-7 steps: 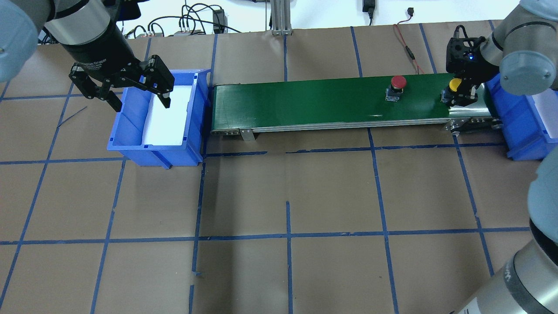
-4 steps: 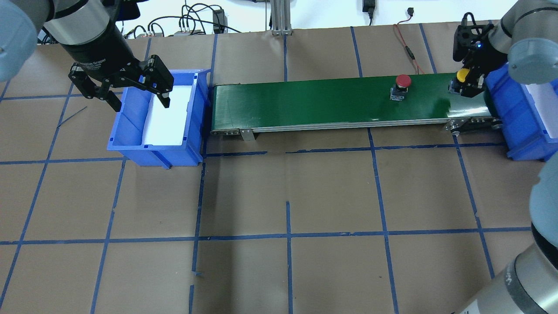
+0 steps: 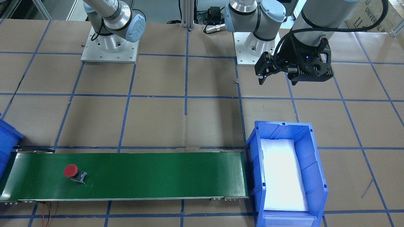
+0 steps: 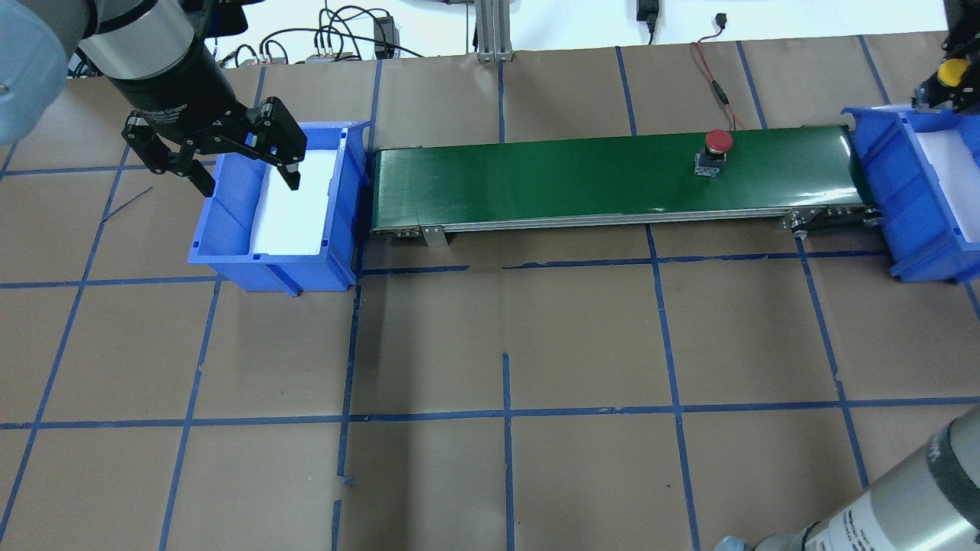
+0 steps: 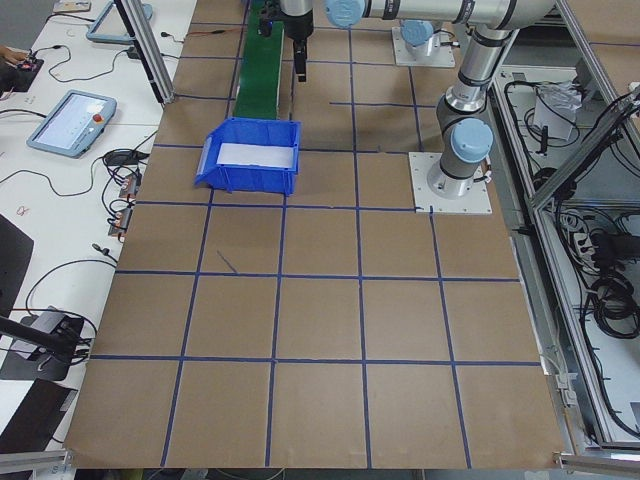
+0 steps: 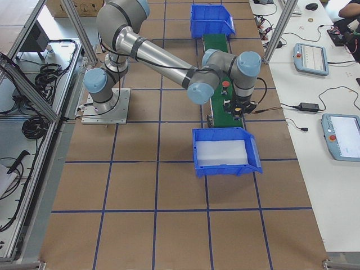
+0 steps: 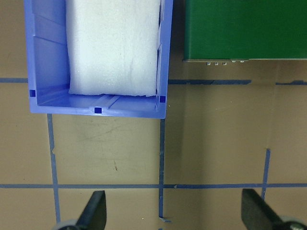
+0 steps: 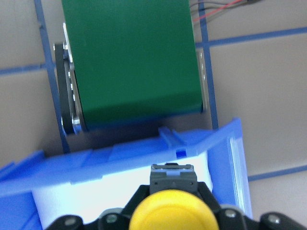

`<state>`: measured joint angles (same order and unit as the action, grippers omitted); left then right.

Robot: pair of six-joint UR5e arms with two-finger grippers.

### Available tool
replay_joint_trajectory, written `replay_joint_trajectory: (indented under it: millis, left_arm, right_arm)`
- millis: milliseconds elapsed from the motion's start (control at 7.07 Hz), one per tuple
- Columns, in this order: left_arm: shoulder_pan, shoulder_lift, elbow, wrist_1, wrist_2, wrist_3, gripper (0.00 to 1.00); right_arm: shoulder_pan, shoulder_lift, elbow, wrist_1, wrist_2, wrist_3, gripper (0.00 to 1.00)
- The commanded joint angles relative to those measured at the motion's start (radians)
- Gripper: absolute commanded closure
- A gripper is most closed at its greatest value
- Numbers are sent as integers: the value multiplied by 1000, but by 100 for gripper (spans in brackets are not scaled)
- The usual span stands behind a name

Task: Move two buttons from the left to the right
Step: 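Carry the yellow button into the blue bin and release it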

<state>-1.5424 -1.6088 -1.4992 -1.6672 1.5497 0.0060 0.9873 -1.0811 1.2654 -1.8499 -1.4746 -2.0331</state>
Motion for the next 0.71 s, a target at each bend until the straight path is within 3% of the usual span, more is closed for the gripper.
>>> replay_joint_trajectory:
  millis: [0, 283, 566]
  left_arm:
    - [-1, 1, -1, 3, 1, -3, 0]
    - [1, 0, -1, 3, 1, -1, 0]
    - [1, 1, -1, 4, 1, -1, 0]
  right_arm:
    - [-101, 158, -12, -175, 57, -305, 85]
    - [-101, 185, 18, -184, 28, -343, 84]
    - [-101, 202, 54, -184, -30, -341, 78]
